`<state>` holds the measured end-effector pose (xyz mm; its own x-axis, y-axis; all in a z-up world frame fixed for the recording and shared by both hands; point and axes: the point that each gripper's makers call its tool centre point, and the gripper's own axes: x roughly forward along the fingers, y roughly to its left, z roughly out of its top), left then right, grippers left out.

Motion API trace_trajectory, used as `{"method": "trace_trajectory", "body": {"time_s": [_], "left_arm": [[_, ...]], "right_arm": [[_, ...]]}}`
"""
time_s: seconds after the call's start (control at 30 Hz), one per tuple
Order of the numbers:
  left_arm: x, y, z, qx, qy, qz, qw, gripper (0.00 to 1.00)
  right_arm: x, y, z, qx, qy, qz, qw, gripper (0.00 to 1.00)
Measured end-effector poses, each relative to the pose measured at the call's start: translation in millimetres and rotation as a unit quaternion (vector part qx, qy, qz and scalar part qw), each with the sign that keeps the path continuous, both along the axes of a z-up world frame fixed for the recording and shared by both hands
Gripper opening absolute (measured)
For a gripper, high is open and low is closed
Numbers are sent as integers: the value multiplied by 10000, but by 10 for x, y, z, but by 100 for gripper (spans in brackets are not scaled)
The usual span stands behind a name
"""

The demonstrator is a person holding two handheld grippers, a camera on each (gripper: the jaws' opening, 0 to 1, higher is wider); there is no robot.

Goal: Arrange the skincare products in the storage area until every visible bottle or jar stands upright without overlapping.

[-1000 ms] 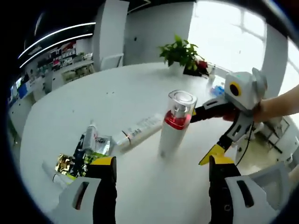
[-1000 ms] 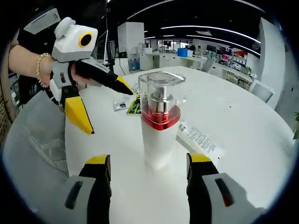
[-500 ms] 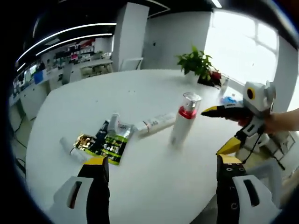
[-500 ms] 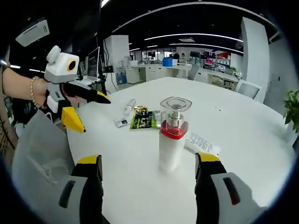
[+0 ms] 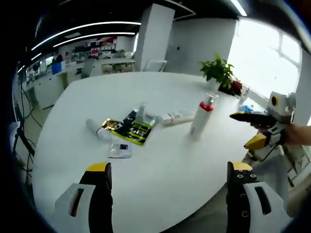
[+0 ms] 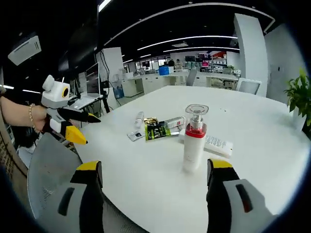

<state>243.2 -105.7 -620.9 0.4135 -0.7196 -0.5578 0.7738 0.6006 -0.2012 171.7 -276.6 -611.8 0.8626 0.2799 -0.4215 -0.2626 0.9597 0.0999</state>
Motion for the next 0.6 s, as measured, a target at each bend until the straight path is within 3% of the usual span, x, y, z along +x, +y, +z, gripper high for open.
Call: {"method": "trace_trajectory", "body": {"time_s": [0.6], "left_arm": [[-209,614,88,0,-227,224,9995,97]], "right_arm": [[-210,296,270,232,-378,-409,9982,94]]}}
